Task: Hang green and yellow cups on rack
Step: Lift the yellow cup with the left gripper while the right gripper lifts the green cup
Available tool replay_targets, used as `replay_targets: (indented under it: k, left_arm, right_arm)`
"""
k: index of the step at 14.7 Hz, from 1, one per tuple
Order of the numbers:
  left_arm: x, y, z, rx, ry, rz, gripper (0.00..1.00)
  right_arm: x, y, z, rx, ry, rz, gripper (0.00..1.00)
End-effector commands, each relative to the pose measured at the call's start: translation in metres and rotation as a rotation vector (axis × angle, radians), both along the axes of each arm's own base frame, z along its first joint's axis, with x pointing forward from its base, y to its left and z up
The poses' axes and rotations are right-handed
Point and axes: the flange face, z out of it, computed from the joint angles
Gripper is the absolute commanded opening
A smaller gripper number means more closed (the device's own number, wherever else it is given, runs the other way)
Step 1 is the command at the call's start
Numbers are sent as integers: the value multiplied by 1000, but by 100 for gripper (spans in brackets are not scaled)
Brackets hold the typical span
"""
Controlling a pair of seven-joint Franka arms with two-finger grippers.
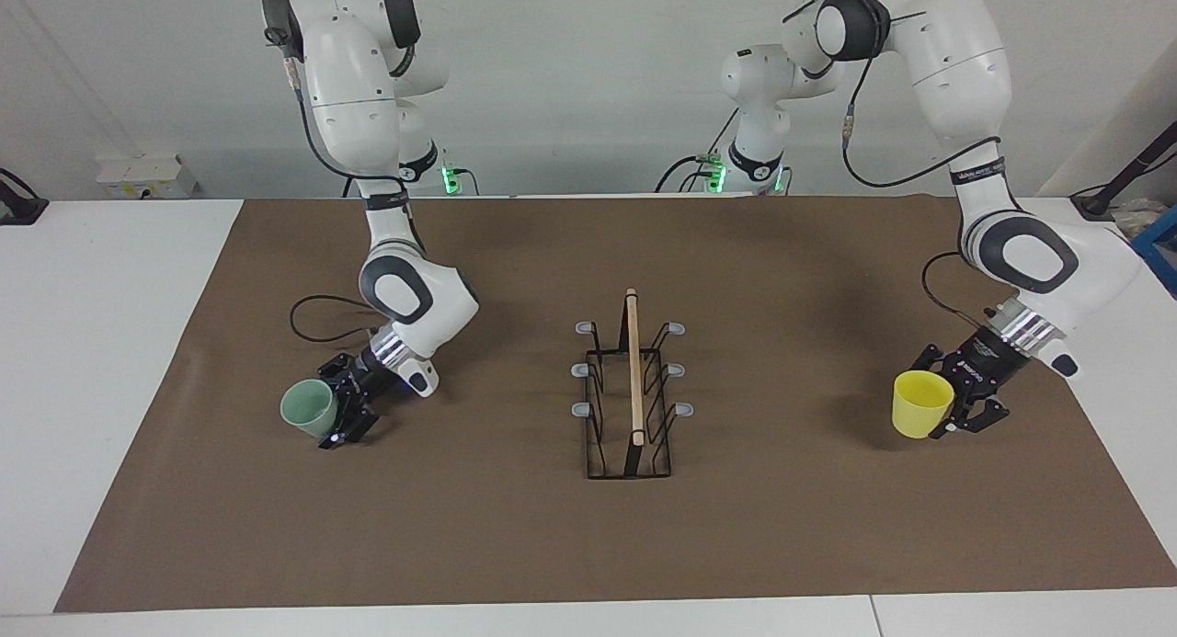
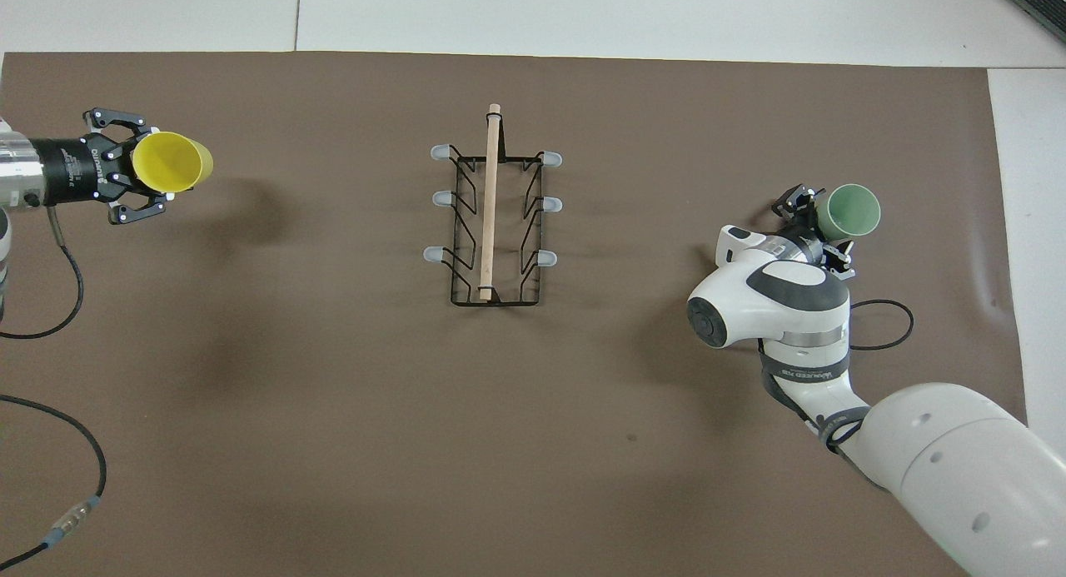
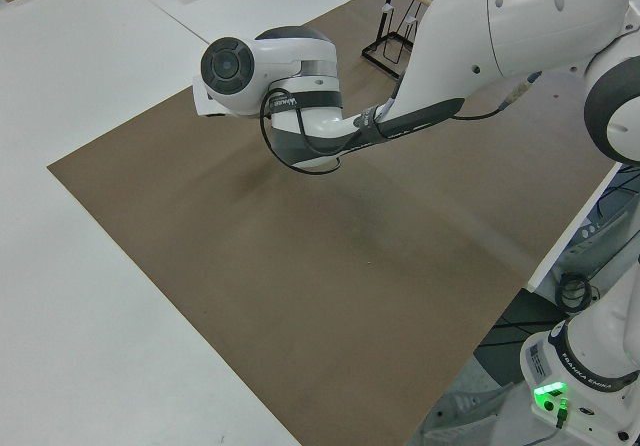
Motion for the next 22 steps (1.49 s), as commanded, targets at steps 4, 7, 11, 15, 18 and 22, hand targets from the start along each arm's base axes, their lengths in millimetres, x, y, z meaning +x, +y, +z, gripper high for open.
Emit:
replay_targets:
  k: [4, 7, 11, 15, 18, 22]
  left_arm:
    - [-10, -80, 76, 286, -72, -201, 0]
    - [-14, -135, 102, 499, -138, -310, 0]
    - [-22, -215, 107, 739, -201, -382, 0]
    - [-34, -275, 109, 927, -313, -479, 0]
    - [-58, -317, 105, 1066, -367, -542, 0]
    - [-113, -351, 82, 1250, -470, -514, 0]
  right_arm:
    - [-1, -14, -7, 8, -9, 7, 0]
    - [2, -8, -3, 8, -7, 23, 0]
    - [6, 4, 15, 110, -33, -79, 0]
    - [6, 12, 46, 264, -64, -228, 0]
    - [3, 25, 82, 456, -99, -422, 0]
    - [-5, 41, 136, 629, -125, -580, 0]
